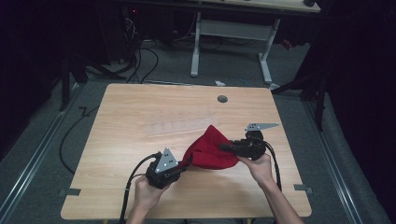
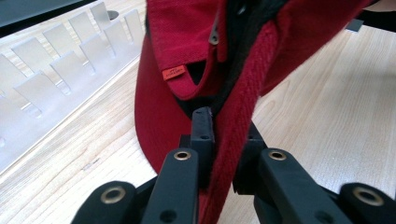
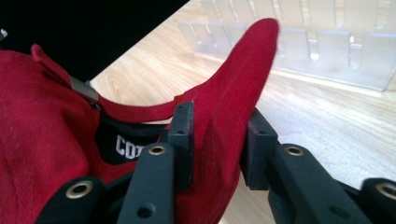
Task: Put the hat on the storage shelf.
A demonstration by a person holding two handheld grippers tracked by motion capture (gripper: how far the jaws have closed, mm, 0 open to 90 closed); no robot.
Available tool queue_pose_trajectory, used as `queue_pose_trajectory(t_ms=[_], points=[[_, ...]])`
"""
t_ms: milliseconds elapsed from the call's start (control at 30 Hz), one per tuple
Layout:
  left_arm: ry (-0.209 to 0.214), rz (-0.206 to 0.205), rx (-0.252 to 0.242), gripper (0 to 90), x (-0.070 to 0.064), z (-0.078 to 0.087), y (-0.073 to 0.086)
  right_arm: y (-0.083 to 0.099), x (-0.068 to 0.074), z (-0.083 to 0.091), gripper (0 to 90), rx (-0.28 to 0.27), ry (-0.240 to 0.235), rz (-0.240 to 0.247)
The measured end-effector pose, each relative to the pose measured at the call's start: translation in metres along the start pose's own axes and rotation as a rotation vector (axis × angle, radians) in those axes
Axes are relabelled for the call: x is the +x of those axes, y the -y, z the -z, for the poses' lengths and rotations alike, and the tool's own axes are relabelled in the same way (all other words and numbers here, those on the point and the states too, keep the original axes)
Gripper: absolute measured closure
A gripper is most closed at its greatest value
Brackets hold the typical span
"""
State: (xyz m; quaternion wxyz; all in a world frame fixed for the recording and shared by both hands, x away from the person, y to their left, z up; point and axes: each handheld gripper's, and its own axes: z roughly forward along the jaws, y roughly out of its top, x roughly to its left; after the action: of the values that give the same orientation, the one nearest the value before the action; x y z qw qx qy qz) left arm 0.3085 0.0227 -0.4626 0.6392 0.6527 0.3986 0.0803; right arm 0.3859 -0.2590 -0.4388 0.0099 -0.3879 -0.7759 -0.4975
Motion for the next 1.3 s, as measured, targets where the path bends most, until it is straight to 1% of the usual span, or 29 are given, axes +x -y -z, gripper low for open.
queue_pose_trajectory(t_ms=[33, 100, 133, 200, 233, 333, 367, 400, 467, 533, 600, 633, 667, 700, 767, 800, 833, 867, 933, 967, 1000, 1033, 1067, 1100, 1133, 1167, 1200, 1233, 1300], points=[[0.005, 0.009, -0.002, 82.4, 0.001, 0.001, -0.002, 0.000, -0.001, 0.000, 68.3, -0.009, 0.002, 0.000], [0.007, 0.009, -0.003, 82.7, 0.001, 0.003, -0.003, 0.000, -0.001, 0.001, 67.4, -0.018, 0.003, -0.002], [0.014, 0.006, -0.008, 83.6, 0.001, 0.004, -0.004, -0.001, 0.000, 0.002, 64.5, -0.032, 0.022, -0.008], [0.017, 0.003, -0.007, 83.9, 0.002, 0.005, -0.004, -0.004, 0.001, 0.003, 61.6, -0.032, 0.051, 0.001], [0.020, 0.010, -0.005, 83.9, 0.003, 0.006, -0.005, -0.004, 0.001, 0.003, 61.6, -0.032, 0.051, 0.001], [0.015, 0.007, 0.002, 84.3, 0.004, 0.005, -0.008, -0.007, 0.004, 0.006, 56.5, -0.068, 0.071, 0.011], [0.014, 0.000, 0.005, 84.6, 0.004, 0.006, -0.009, -0.009, 0.003, 0.009, 52.7, -0.098, 0.079, 0.004], [0.011, 0.000, 0.004, 84.6, 0.004, 0.006, -0.010, -0.009, 0.002, 0.010, 51.2, -0.115, 0.083, -0.003], [0.006, 0.015, -0.004, 84.6, 0.005, 0.007, -0.011, -0.011, 0.001, 0.014, 48.8, -0.145, 0.089, -0.010], [-0.005, 0.019, -0.010, 84.7, 0.007, 0.009, -0.012, -0.012, -0.001, 0.017, 47.3, -0.157, 0.091, -0.015], [-0.011, 0.026, -0.015, 84.7, 0.010, 0.011, -0.014, -0.014, -0.003, 0.023, 44.7, -0.187, 0.107, -0.015], [-0.012, 0.036, -0.023, 84.7, 0.013, 0.012, -0.015, -0.015, -0.005, 0.029, 43.3, -0.204, 0.118, -0.023], [-0.012, 0.036, -0.023, 84.8, 0.013, 0.012, -0.015, -0.015, -0.005, 0.029, 43.3, -0.204, 0.118, -0.023], [-0.013, 0.050, -0.030, 84.8, 0.015, 0.013, -0.017, -0.014, -0.005, 0.031, 43.2, -0.208, 0.128, -0.019], [-0.022, 0.070, -0.046, 84.7, 0.021, 0.015, -0.020, -0.008, -0.006, 0.034, 42.9, -0.194, 0.162, -0.016], [-0.025, 0.075, -0.051, 84.7, 0.022, 0.016, -0.021, -0.008, -0.006, 0.034, 42.9, -0.194, 0.162, -0.016], [-0.028, 0.082, -0.059, 84.7, 0.024, 0.017, -0.022, -0.003, -0.008, 0.033, 42.4, -0.184, 0.182, -0.006], [-0.032, 0.087, -0.064, 84.7, 0.026, 0.018, -0.023, -0.003, -0.008, 0.033, 42.4, -0.184, 0.182, -0.006], [-0.042, 0.095, -0.076, 84.7, 0.029, 0.020, -0.025, 0.003, -0.010, 0.030, 41.4, -0.161, 0.200, -0.003], [-0.047, 0.104, -0.083, 84.7, 0.030, 0.021, -0.026, 0.009, -0.012, 0.025, 41.0, -0.117, 0.232, 0.017], [-0.052, 0.111, -0.088, 84.7, 0.031, 0.022, -0.027, 0.009, -0.012, 0.025, 41.0, -0.117, 0.232, 0.017], [-0.057, 0.118, -0.094, 84.7, 0.032, 0.024, -0.029, 0.013, -0.013, 0.022, 40.9, -0.111, 0.243, 0.025], [-0.063, 0.126, -0.102, 84.6, 0.033, 0.025, -0.031, 0.017, -0.014, 0.019, 41.0, -0.092, 0.253, 0.026], [-0.069, 0.125, -0.107, 84.6, 0.034, 0.026, -0.032, 0.025, -0.017, 0.012, 42.7, -0.052, 0.288, 0.045], [-0.073, 0.130, -0.113, 84.6, 0.035, 0.026, -0.034, 0.030, -0.018, 0.009, 42.6, -0.035, 0.297, 0.036], [-0.077, 0.139, -0.120, 84.6, 0.036, 0.027, -0.035, 0.030, -0.018, 0.009, 42.6, -0.035, 0.297, 0.036], [-0.077, 0.144, -0.126, 84.6, 0.037, 0.028, -0.038, 0.035, -0.020, 0.006, 43.0, -0.021, 0.312, 0.033], [-0.078, 0.146, -0.131, 84.6, 0.038, 0.029, -0.039, 0.040, -0.022, 0.002, 43.4, -0.005, 0.337, 0.035], [-0.079, 0.156, -0.142, 84.6, 0.040, 0.030, -0.042, 0.048, -0.024, -0.002, 43.8, 0.011, 0.372, 0.033]])
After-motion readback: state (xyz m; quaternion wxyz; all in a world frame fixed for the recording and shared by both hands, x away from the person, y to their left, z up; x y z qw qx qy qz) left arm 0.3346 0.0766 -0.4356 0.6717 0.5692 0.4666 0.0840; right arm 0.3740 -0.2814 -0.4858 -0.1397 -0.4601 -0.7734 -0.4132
